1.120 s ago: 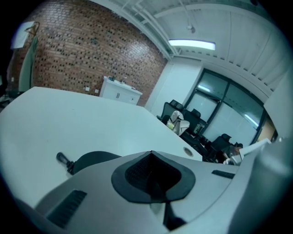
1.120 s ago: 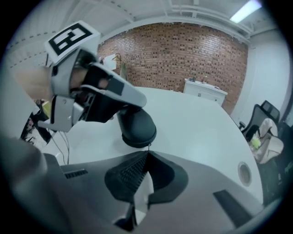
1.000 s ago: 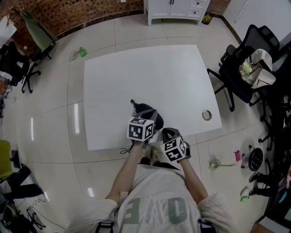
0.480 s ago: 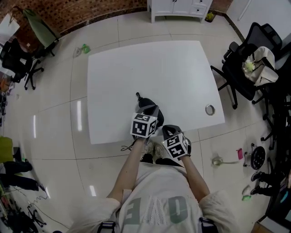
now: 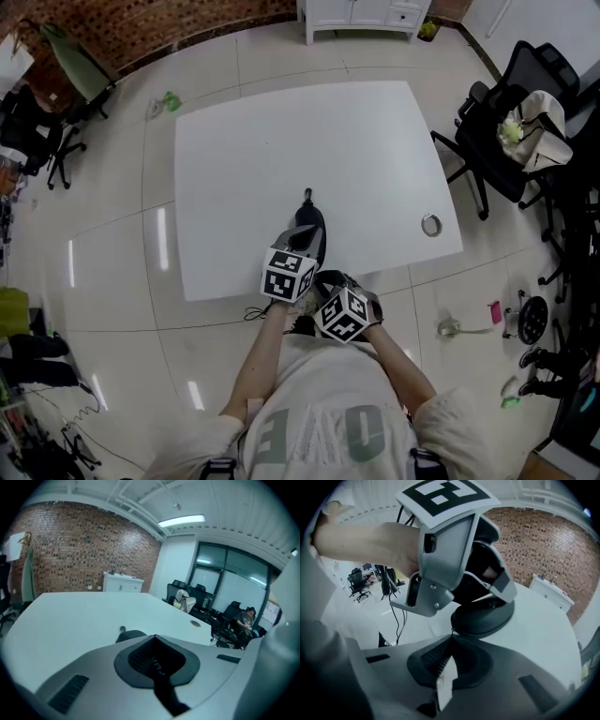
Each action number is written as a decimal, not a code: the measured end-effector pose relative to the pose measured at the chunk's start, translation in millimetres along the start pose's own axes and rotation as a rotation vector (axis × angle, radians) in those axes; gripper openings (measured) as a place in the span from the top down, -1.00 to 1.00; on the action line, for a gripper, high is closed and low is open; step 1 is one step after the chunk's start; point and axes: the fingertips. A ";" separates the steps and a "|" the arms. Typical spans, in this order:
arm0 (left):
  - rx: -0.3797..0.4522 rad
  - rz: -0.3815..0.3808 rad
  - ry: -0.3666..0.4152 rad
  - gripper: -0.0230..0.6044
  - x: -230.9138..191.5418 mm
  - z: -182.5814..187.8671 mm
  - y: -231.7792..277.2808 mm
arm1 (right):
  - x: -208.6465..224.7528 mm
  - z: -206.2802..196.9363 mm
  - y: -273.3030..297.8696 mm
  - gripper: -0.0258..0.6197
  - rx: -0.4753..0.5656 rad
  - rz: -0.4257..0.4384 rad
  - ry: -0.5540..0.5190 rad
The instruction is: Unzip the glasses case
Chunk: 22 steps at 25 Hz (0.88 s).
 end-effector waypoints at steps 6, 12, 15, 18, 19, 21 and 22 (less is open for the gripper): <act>0.002 -0.123 0.033 0.92 8.7 -6.0 4.4 | -1.2 -1.4 -2.2 0.92 0.000 0.040 0.096; -0.012 -0.114 0.045 0.92 11.0 -5.5 9.3 | 29.7 -18.4 -10.8 0.92 -0.036 -0.024 0.146; 0.004 -0.147 0.004 0.92 13.0 -5.9 12.8 | 56.6 -30.8 -8.0 0.92 -0.054 -0.077 0.226; -0.007 -0.142 0.010 0.92 15.3 -5.7 14.7 | 80.5 -31.3 1.8 0.92 -0.055 -0.114 0.214; -0.008 -0.142 0.006 0.92 15.1 -5.0 15.4 | 90.1 -29.7 6.1 0.92 -0.053 -0.126 0.208; -0.009 -0.143 -0.007 0.92 14.8 -4.1 16.1 | 110.3 -25.2 15.7 0.92 -0.047 -0.148 0.202; -0.011 -0.142 -0.010 0.92 15.0 -4.2 16.2 | 119.4 -22.4 20.5 0.92 -0.045 -0.157 0.195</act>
Point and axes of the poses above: the fingertips, and each gripper's own axes: y forward along the fingers, x to its right, z out of its top, and after that the axes turned 15 degrees about -z, right-handed
